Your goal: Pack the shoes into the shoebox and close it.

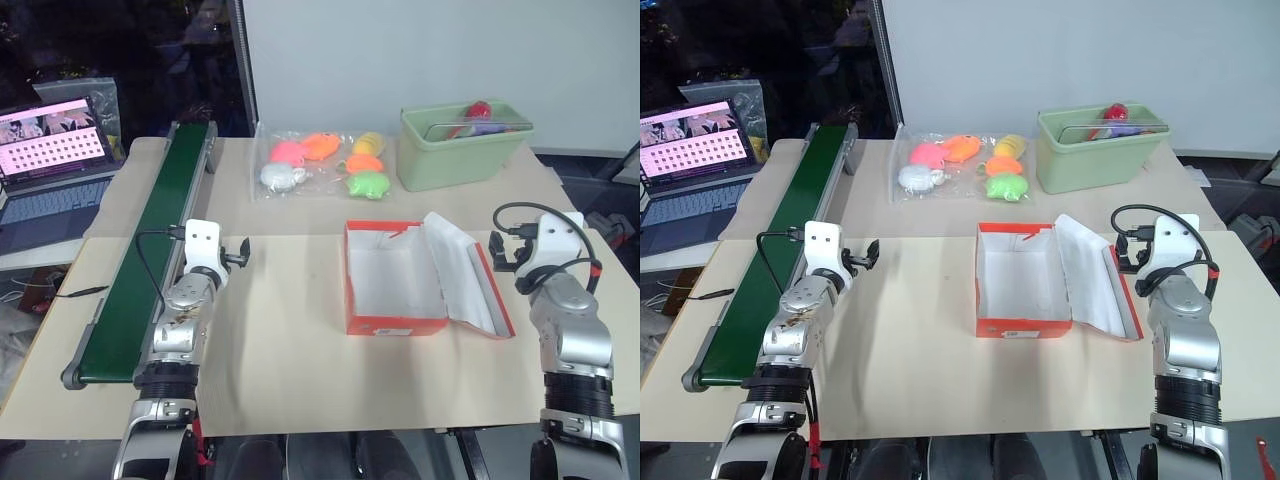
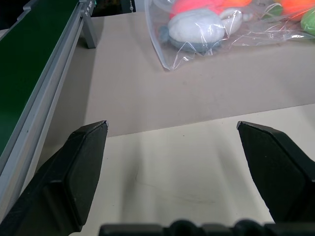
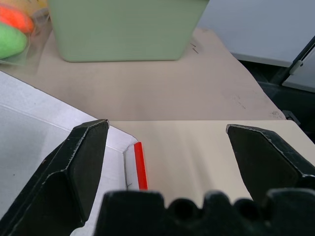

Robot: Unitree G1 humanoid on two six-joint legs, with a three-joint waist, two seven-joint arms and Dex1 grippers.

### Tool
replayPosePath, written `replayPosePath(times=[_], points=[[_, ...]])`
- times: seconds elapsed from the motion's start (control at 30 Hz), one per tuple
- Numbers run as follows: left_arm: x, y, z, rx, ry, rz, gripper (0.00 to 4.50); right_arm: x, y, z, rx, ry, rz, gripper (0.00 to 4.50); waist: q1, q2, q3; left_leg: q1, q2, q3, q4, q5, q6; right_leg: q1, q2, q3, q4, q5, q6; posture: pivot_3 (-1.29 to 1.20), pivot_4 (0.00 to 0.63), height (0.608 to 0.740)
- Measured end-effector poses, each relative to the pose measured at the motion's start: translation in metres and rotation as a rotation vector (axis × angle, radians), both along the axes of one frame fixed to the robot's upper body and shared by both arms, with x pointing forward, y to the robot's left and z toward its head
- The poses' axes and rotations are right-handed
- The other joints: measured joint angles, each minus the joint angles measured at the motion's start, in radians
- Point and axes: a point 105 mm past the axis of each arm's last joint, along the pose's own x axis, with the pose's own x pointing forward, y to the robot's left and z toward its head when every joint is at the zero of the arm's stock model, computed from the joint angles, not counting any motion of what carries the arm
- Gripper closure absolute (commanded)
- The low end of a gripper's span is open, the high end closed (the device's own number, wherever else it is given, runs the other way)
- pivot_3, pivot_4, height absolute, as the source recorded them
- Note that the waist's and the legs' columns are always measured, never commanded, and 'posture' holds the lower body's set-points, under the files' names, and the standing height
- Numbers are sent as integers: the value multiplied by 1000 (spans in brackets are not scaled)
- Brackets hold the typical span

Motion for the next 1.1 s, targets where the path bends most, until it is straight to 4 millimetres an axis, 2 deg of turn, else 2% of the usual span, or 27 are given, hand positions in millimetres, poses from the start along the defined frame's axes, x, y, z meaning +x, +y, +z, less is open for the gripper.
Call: replayPosePath(times=[0.07,0.1,0.17,0.2,0.27,0.33,0.4,0.47,0.57,0.73,0.87,1.1], points=[[0,0,0,22,3,-6,0,1,3,0,9,1,12,6,1,0,0,0,0,0,0,0,0,0,0,0,0,0,0,0,150,729],[0,3,-1,32,7,-3,0,2,17,3,47,-14,68,6,-3,0,0,0,0,0,0,0,0,-1,0,0,0,0,0,0,150,729],[0,12,1,20,1,20,0,4,85,21,104,-35,391,6,-22,0,0,0,2,1,0,0,0,-2,2,2,2,0,0,0,150,729],[1,12,5,4,-12,19,0,-3,132,36,104,-53,616,6,-29,0,0,0,3,-1,0,0,0,-2,3,1,2,0,0,0,150,729],[2,11,10,-8,-35,12,0,-21,180,53,69,-68,866,6,-23,0,0,0,2,-3,0,0,0,0,3,-3,2,0,0,0,150,729],[0,18,12,-22,-42,29,0,-40,202,54,21,-25,1038,6,-7,0,0,-1,1,-4,0,0,0,0,1,-4,-1,0,0,0,150,729],[-6,34,11,-11,-38,67,0,-61,220,46,20,51,1213,6,2,0,0,-2,0,-4,0,0,0,0,-1,-4,-2,0,0,0,150,729],[-11,44,12,-5,-43,87,0,-72,236,39,35,107,1335,6,5,0,0,-2,0,-4,1,0,0,0,-1,-4,-2,0,0,0,150,729],[-21,50,25,-2,-79,78,0,-74,254,32,20,149,1406,6,3,-1,0,-2,1,-4,1,0,0,-1,0,-4,-1,0,0,0,150,729],[-54,92,45,106,-95,129,0,-68,262,17,33,198,1404,6,-5,-1,0,0,2,-3,0,0,0,-2,1,-4,2,0,-1,0,150,729],[-72,114,30,119,-29,186,0,-64,270,9,39,204,1396,6,1,-1,0,0,2,-3,0,0,0,-2,0,-4,1,0,-1,0,150,729],[-76,118,22,110,26,185,0,-58,273,3,14,206,1357,6,6,-1,0,0,2,-3,0,0,0,-2,0,-5,2,0,-1,0,150,729]])
